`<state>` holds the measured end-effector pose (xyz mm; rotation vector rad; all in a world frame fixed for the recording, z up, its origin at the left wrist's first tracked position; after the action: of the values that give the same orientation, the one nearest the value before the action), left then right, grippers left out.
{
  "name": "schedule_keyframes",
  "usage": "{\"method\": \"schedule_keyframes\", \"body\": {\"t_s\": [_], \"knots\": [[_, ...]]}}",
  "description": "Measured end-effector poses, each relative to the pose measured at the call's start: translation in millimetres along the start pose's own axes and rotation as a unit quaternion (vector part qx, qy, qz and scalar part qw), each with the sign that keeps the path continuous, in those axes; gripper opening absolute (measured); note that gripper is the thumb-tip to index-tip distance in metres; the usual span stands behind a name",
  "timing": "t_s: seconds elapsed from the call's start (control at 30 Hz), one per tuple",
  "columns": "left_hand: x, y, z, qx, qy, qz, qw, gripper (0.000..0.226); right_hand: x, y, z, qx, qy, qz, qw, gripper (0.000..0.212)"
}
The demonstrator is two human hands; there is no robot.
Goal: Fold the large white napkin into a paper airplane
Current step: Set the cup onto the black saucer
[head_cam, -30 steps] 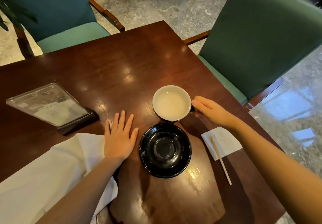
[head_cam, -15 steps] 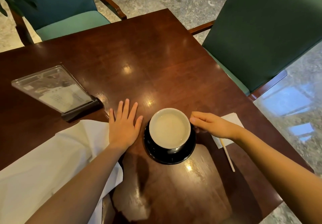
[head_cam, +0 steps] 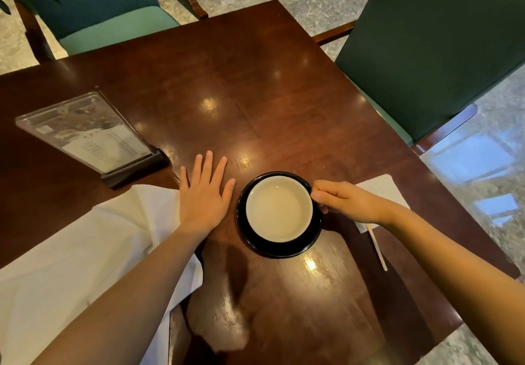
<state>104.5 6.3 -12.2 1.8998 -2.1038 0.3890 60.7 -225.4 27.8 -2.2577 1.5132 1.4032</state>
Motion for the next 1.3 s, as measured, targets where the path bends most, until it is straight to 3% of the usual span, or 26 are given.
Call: {"method": "schedule_keyframes", "body": {"t_s": [0.33, 0.53, 0.77, 0.87, 1.0, 1.13, 1.2, 1.3], "knots": [[-0.1, 0.4, 0.5, -0.004, 0.002, 0.000, 1.000, 0.059, -5.2, -13.6, -15.2, 0.020, 0.170, -0.023, 0.985, 0.029], [0.6, 0.0, -1.6, -0.017, 0.001, -0.003, 1.000, 0.059, -6.1, -10.6, -15.1, 0.023, 0.114, 0.002, 0.993, 0.026], [-2.4, -4.6, -7.2, -0.123, 0.076, -0.026, 0.989, 0.064, -0.6, -4.4, -21.6, 0.029, 0.042, 0.074, 0.996, 0.028], [-9.9, 0.6, -24.5, -0.143, 0.106, -0.030, 0.984, 0.067, -0.5, -1.8, -37.2, 0.047, 0.075, 0.095, 0.992, 0.024], [-36.3, 17.9, -43.0, -0.173, -0.040, -0.068, 0.982, 0.064, -24.2, -4.9, -64.1, 0.096, 0.184, 0.110, 0.972, 0.023], [-52.4, 40.7, -72.7, -0.160, -0.107, -0.106, 0.976, 0.034, -96.7, -19.8, -52.6, 0.107, 0.247, 0.047, 0.962, 0.028], [-57.4, 51.4, -83.6, -0.149, -0.065, -0.133, 0.978, 0.023, -136.0, -32.8, -24.4, 0.070, 0.264, 0.000, 0.962, 0.029], [-58.1, 63.5, -103.5, -0.097, 0.137, -0.152, 0.974, 0.016, -178.4, -59.6, 27.2, 0.002, 0.278, -0.050, 0.959, 0.038]]}}
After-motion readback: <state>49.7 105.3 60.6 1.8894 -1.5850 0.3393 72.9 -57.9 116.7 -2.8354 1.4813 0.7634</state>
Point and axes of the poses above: each hand's wrist, its own y-axis away from the middle knuckle, its own z-axis out of the palm, x = y × z, the point moved 10 cm from there along -y, towards the middle knuckle, and after that the axes turned 15 degrees about y, right-handed, at the moved point
